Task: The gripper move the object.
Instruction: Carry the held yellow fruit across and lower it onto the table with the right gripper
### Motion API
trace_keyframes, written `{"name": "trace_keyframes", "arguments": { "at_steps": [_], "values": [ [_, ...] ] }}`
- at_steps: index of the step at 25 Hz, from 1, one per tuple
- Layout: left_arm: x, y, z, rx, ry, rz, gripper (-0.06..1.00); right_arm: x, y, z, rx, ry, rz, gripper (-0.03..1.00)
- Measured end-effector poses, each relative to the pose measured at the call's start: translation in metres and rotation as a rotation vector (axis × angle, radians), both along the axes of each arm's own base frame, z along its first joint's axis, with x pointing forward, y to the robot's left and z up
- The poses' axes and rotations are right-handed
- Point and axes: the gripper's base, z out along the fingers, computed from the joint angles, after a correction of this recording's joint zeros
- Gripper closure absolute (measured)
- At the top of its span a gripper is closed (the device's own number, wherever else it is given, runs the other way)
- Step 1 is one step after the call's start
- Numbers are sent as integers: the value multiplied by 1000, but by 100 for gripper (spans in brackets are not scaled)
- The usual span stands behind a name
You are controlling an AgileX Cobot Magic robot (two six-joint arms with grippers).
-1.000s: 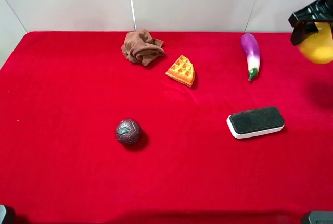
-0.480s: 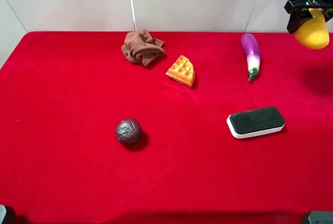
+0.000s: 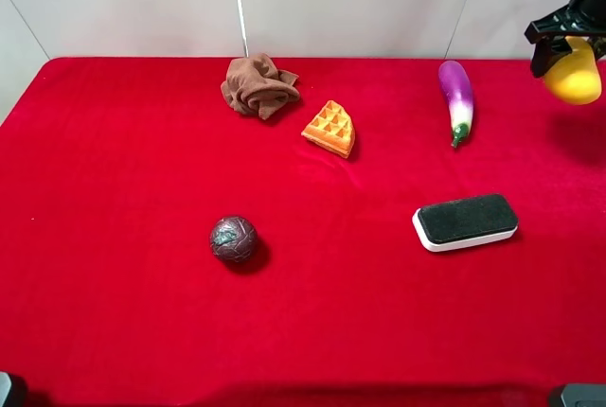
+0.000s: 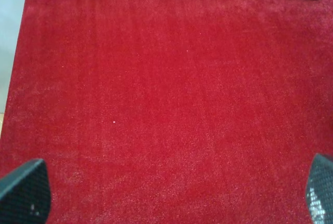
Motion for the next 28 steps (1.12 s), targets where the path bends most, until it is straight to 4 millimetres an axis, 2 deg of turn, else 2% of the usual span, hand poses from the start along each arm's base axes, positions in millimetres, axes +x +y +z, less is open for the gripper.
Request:
{"name": "trace_keyframes", "arguments": {
  "at_steps": [18,28],
  "values": [
    [0,0,0,0,0,0,-3,12,1,-47,47,49,-16,48],
    [0,0,0,0,0,0,-3,16,1,-64,48,62,-16,48]
  ]
}}
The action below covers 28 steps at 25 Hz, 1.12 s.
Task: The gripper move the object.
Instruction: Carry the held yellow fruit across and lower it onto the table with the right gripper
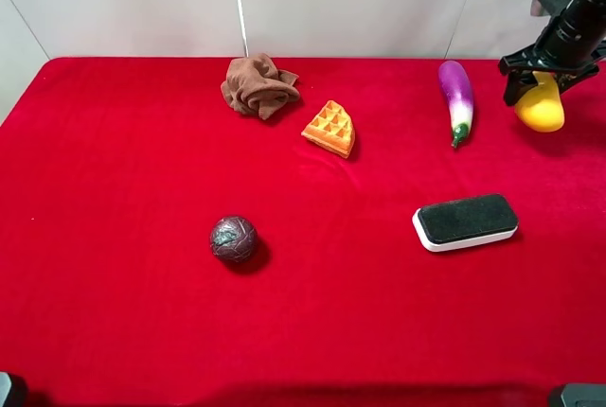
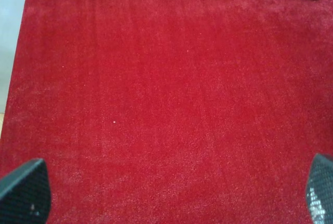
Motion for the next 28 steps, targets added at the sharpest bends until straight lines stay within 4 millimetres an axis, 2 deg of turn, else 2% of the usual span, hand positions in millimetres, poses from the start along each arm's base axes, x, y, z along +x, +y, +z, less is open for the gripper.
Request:
{"name": "trace_keyframes", "arguments": {
  "at_steps": [7,28],
  "values": [
    [0,0,0,0,0,0,-3,1,0,-17,3,29,0,48],
    [0,0,0,0,0,0,-3,3,0,-22,-1,-11,0,48]
  ]
}}
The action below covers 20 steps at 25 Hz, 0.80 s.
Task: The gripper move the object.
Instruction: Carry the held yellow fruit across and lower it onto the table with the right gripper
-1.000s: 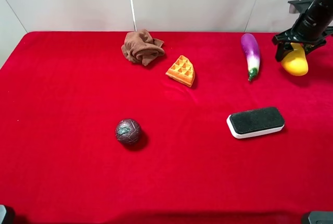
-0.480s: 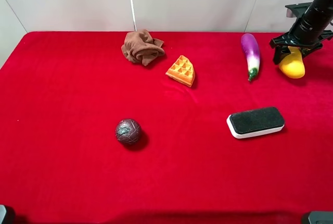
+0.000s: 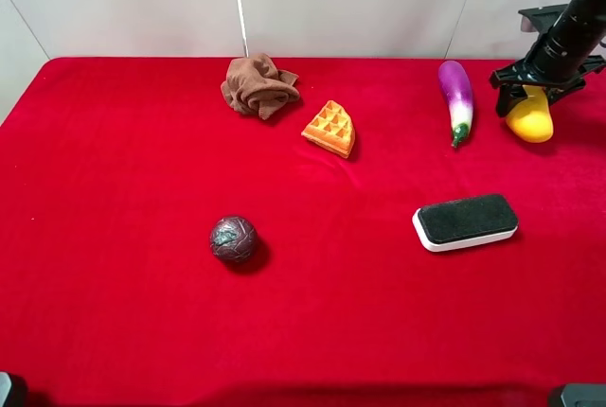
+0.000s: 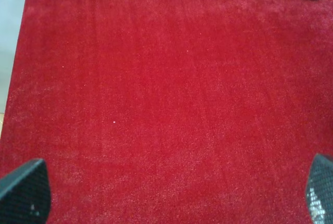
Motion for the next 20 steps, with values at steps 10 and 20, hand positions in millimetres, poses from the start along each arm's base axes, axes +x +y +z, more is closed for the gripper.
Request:
{"name": "trace_keyframes", "arguments": {
  "at_steps": [10,20],
  "values": [
    [0,0,0,0,0,0,-3,1,0,-1,4,-21,-4,48],
    [0,0,0,0,0,0,-3,3,0,-15,5,-8,-4,48]
  ]
}}
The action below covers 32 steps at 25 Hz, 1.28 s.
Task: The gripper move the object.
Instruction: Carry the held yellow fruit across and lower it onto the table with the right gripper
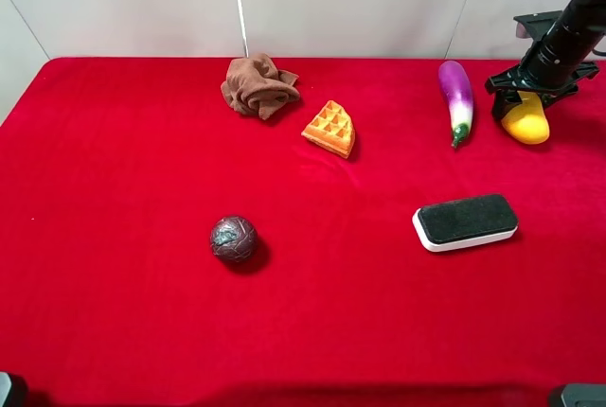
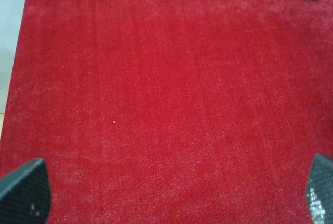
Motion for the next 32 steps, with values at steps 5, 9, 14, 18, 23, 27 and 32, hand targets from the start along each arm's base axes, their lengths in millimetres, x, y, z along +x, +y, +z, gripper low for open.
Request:
{"name": "trace_keyframes", "arguments": {
  "at_steps": [5,9,14,18,23,27,32],
  "values": [
    [0,0,0,0,0,0,-3,1,0,-2,-2,-5,1,49],
    [0,0,0,0,0,0,-3,1,-1,-2,-7,-5,4,49],
    [0,0,0,0,0,0,-3,1,-1,-2,-7,-5,4,50],
    [0,0,0,0,0,0,-3,1,-1,-2,-7,-5,4,50],
    [0,0,0,0,0,0,-3,1,-1,-2,-7,-5,4,49],
    [0,0,0,0,0,0,-3,-1,0,-7,0,18,1,48],
    [0,0,0,0,0,0,-3,-2,0,-10,6,34,-18,41]
  ]
}}
